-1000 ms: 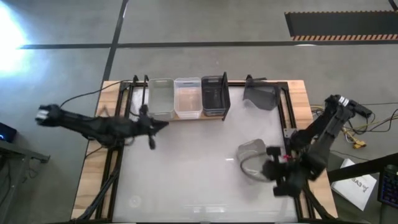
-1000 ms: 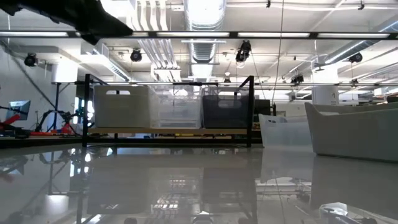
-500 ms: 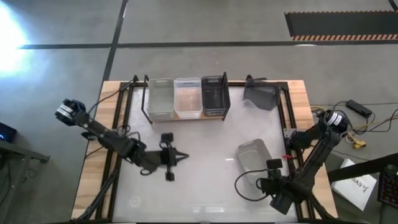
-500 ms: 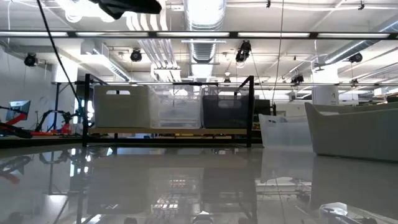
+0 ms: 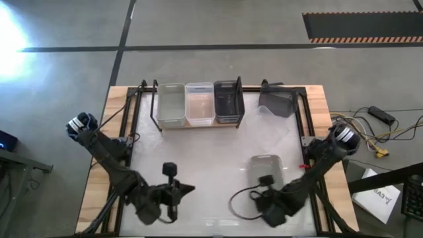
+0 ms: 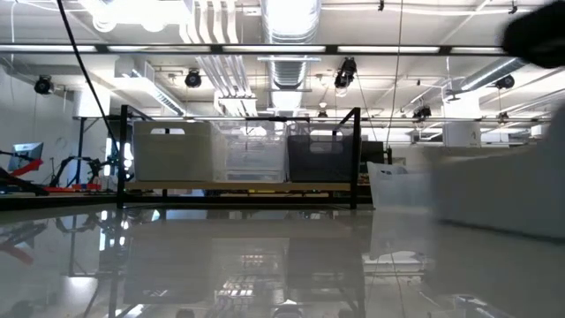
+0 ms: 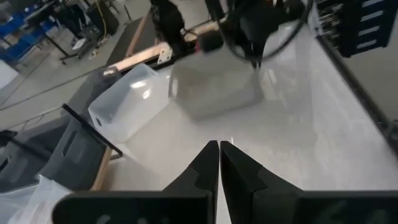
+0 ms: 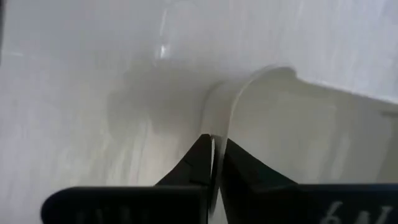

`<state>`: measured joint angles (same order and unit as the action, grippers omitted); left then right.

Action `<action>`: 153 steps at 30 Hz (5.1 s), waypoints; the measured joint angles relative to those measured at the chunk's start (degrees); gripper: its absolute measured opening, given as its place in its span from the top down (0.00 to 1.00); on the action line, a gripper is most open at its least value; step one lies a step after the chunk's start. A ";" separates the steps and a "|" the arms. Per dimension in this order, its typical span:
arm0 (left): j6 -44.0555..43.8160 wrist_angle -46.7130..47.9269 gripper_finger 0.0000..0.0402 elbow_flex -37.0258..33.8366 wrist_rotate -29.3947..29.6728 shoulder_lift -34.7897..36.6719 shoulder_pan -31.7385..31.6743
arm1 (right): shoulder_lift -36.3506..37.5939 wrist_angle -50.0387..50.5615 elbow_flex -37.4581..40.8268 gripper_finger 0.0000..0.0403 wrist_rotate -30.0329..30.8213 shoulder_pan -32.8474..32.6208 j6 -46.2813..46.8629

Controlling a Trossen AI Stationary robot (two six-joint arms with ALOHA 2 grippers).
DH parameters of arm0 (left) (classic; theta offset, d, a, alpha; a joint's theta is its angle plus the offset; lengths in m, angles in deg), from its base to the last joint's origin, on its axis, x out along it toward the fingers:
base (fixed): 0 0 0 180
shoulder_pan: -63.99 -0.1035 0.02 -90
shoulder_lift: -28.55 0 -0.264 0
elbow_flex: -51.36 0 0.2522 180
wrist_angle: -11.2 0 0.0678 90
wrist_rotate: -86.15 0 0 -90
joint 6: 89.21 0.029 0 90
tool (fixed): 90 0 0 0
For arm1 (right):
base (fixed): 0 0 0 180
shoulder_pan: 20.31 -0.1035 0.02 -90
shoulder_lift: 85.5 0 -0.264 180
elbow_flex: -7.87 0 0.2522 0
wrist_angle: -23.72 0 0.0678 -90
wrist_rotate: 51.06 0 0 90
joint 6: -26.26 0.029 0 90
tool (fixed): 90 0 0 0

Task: Stack baskets on shelf by color
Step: Stack the gray bin on top of the other gray bin on the shelf

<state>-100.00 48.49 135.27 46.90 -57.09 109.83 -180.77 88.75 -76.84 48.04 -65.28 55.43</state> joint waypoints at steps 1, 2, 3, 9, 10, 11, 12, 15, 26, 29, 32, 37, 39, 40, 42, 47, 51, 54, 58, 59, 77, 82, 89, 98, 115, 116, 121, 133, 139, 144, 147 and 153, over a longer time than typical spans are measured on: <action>-0.60 0.06 1.00 0.08 0.54 0.00 0.76 | -1.92 -0.61 -2.10 0.98 0.65 1.51 -2.98; -0.96 0.20 1.00 0.08 0.83 0.06 1.47 | -3.85 -1.02 -4.32 0.98 1.43 2.99 -6.14; -1.47 0.24 1.00 0.08 1.26 0.24 2.14 | -5.87 -1.21 -6.94 0.98 1.80 4.70 -9.43; -6.67 5.35 1.00 0.64 2.47 0.84 6.02 | -17.45 -3.81 -21.74 0.98 3.37 14.49 -24.63; -9.00 7.34 1.00 0.84 2.74 1.02 6.57 | -19.32 -4.67 -24.18 0.98 3.29 15.99 -26.22; -11.70 9.75 1.00 1.01 3.28 1.29 7.11 | -21.08 -5.35 -26.52 0.98 2.98 17.44 -27.64; -14.29 11.86 1.00 1.14 4.01 1.45 7.63 | -22.86 -5.76 -28.83 0.98 2.64 18.80 -28.96; -20.99 16.59 1.00 1.24 5.02 1.57 8.90 | -28.21 -5.75 -36.29 0.98 1.58 22.32 -32.58; -29.47 21.64 1.00 1.10 4.31 1.57 12.34 | -41.85 -3.81 -59.06 0.87 -2.01 28.18 -39.42; -29.57 21.57 1.00 1.44 4.29 1.57 12.99 | -41.40 -1.35 -61.77 0.77 -1.90 28.49 -40.43; -29.81 21.47 1.00 1.72 4.31 1.57 13.50 | -37.90 1.55 -61.39 0.68 -2.07 28.45 -39.75; -32.38 21.53 1.00 1.57 4.36 1.57 13.51 | -28.73 5.86 -53.20 0.61 -1.70 27.60 -34.38; -32.42 21.11 1.00 1.33 4.63 1.37 13.50 | -23.71 4.81 -46.37 0.60 -0.96 26.66 -31.67; -32.39 20.50 1.00 1.01 4.87 1.32 13.47 | -20.95 3.47 -42.40 0.60 0.22 25.90 -30.11; -32.39 19.58 1.00 0.52 5.17 1.29 13.13 | -15.19 -0.21 -33.71 0.61 4.00 23.52 -26.98; -31.61 14.79 1.00 -0.42 6.43 1.29 11.54 | -1.86 -10.11 -13.42 0.65 13.42 15.47 -15.45; -21.72 6.03 1.00 -1.79 7.00 1.26 8.57 | 5.64 -20.58 -0.07 0.67 22.48 7.96 -6.38; -13.40 -4.92 1.00 -2.97 7.10 1.25 5.25 | 8.52 -29.74 8.05 0.69 28.68 2.87 -2.84; -10.06 -10.54 1.00 -2.54 0.28 1.25 -0.20 | 9.52 -41.60 15.67 0.70 34.09 -1.44 -1.69; -10.05 -10.53 1.00 -2.35 -1.32 1.25 -1.44 | 9.41 -44.24 17.02 0.70 34.98 -2.10 -1.69; -24.93 2.14 0.49 -7.16 -26.90 1.19 -14.22 | 2.62 -53.51 21.58 0.74 36.61 -3.40 -2.11; -25.60 -2.70 0.45 -7.85 -26.24 -4.03 -14.25 | 1.53 -53.51 21.58 0.77 37.75 -3.39 -2.16; -34.10 14.07 0.47 0.96 -26.18 -15.60 -15.54 | 1.32 -53.73 21.61 0.81 38.03 -3.39 -1.78; -36.47 21.80 0.73 6.83 -32.75 -20.83 -17.61 | 1.35 -53.75 21.61 0.83 38.03 -3.39 -1.91; -27.83 31.98 1.00 13.40 -34.46 -14.19 -15.53 | 1.39 -53.70 21.58 0.84 37.99 -3.39 -1.68; -27.82 32.56 1.00 13.93 -33.94 -13.02 -15.21 | 1.39 -53.72 21.58 0.84 37.98 -3.39 -1.68; -27.80 30.73 1.00 13.02 -31.75 -9.97 -14.82 | 1.41 -53.71 21.58 0.82 37.97 -3.39 -1.69; -30.90 20.00 0.66 3.41 -37.86 -11.69 -18.04 | 1.41 -53.70 21.58 0.84 37.97 -3.39 -1.67; -31.04 12.83 0.47 -1.21 -38.48 -12.22 -18.40 | 1.41 -53.70 21.58 0.84 37.95 -3.39 -1.54; -32.71 10.93 0.57 -2.24 -36.53 -14.21 -18.52 | 1.41 -53.72 21.58 0.84 37.97 -3.39 -1.65; -32.73 11.17 0.71 -2.27 -36.72 -16.18 -18.49 | 1.41 -53.74 21.58 0.84 37.99 -3.39 -1.58; -30.58 12.06 0.98 -0.85 -36.95 -17.62 -18.47 | 1.41 -53.68 21.58 0.83 37.99 -3.39 -1.16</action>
<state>-130.58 60.54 134.42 9.95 -74.71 91.36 -179.36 35.06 -55.25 86.03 -68.67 54.27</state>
